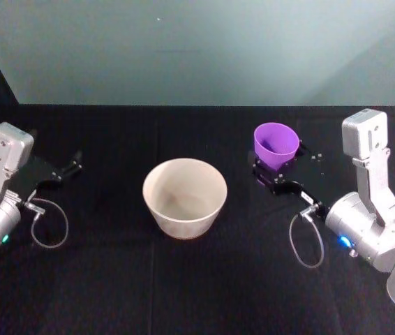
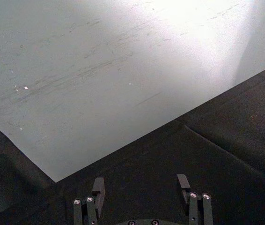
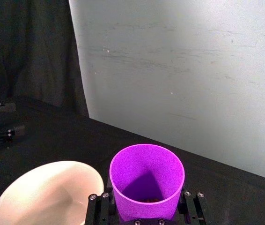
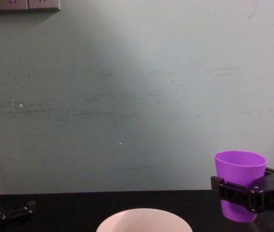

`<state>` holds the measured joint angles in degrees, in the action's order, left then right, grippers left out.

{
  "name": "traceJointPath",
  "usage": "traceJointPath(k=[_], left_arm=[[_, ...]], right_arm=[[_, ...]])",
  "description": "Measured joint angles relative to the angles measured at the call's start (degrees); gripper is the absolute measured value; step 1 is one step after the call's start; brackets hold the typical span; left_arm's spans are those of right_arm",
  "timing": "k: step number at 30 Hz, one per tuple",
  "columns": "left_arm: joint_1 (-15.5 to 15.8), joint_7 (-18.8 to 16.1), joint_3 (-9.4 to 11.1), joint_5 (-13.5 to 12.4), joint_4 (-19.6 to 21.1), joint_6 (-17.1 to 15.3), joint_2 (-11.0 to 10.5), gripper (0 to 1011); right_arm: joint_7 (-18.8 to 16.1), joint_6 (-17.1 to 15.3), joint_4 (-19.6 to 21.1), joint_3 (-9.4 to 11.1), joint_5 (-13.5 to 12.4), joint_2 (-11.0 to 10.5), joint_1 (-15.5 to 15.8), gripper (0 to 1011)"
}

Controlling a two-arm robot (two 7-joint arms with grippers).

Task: Pick up the cup and pour the mung beans from the cup into the bowl.

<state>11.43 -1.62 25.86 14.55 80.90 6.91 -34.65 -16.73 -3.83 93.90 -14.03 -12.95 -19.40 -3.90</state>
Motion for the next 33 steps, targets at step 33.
traceJointPath(k=[33], left_arm=[[0.0,0.0,0.0,0.0,0.0,0.0,0.0,1000]], right_arm=[[0.3,0.2,0.0,0.0,0.0,0.0,0.1,715]])
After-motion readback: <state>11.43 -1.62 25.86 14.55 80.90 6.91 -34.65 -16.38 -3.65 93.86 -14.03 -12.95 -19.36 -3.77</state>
